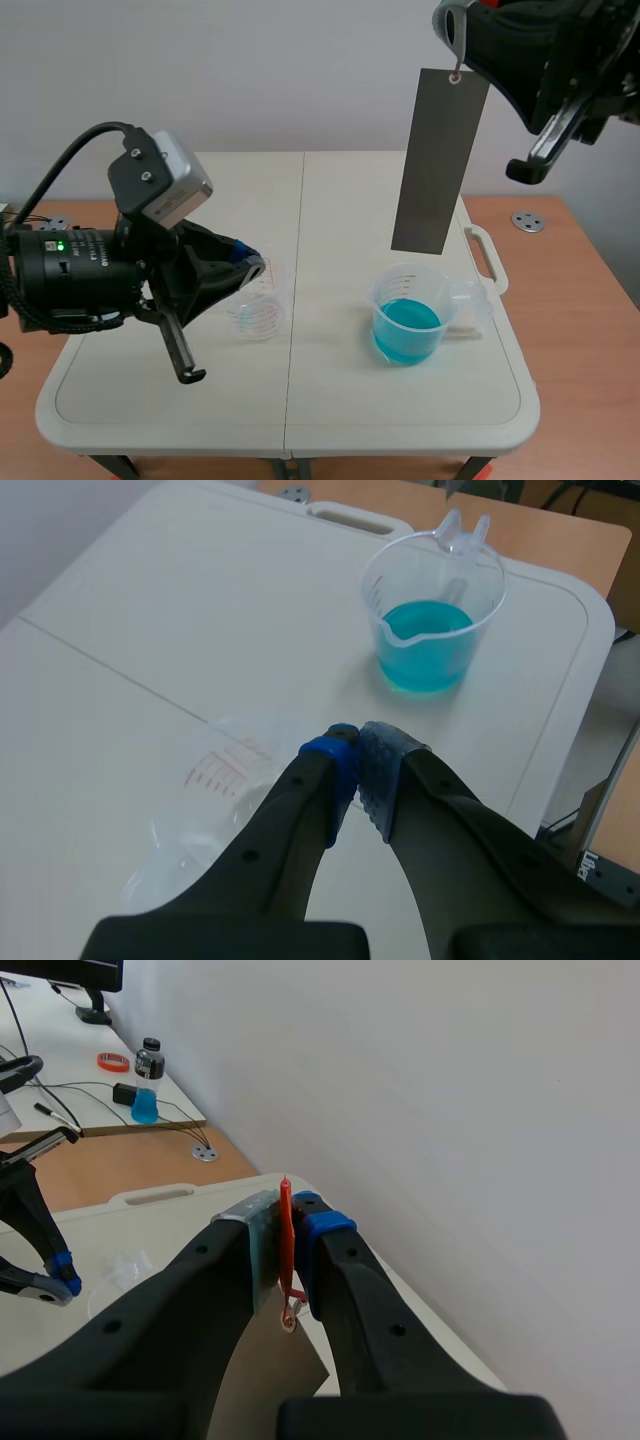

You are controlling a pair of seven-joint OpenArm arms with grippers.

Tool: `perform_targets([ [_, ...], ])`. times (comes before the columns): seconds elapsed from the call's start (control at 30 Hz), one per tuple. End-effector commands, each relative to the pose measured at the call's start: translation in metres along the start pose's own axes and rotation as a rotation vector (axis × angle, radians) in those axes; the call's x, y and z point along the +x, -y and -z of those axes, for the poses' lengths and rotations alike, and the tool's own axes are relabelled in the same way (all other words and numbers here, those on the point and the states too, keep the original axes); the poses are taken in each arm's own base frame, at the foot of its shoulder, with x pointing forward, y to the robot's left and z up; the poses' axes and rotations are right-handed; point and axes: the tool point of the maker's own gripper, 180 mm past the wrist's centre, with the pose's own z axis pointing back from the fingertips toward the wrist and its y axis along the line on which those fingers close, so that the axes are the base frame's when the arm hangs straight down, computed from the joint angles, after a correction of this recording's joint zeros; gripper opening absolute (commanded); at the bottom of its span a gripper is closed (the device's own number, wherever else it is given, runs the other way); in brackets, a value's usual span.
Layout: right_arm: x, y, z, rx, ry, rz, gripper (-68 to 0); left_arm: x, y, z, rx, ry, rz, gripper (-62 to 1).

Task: Hold the metal plate by the orange handle, dip it into the blue solution, take it out and point at it, then put the plate back in the beaker on the left.
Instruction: 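Point at the plate with the left hand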

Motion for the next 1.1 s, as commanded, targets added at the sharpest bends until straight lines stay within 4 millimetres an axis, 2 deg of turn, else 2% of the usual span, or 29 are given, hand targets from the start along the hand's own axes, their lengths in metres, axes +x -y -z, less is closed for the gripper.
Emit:
perform_targets([
  [0.0,0.010,0.004,0.000,0.001,0.032,-0.015,-66.3,0.004,-0.001,0.005,0.004,0.019,-0.001,-59.3],
  [0.23,0.010,0.004,0.000,0.001,0.032,-0.016,-66.3,0.006,0.005,0.030,-0.012,0.013,0.044,-59.3],
  [0.43,0.010,0.004,0.000,0.001,0.032,-0.016,-66.3,0.016,-0.002,0.043,0.006,0.040,0.042,-59.3],
  [1.07,0.010,0.003,0.000,0.004,0.031,-0.015,-66.3,0.017,-0.006,0.047,0.018,0.038,0.055,-59.3],
])
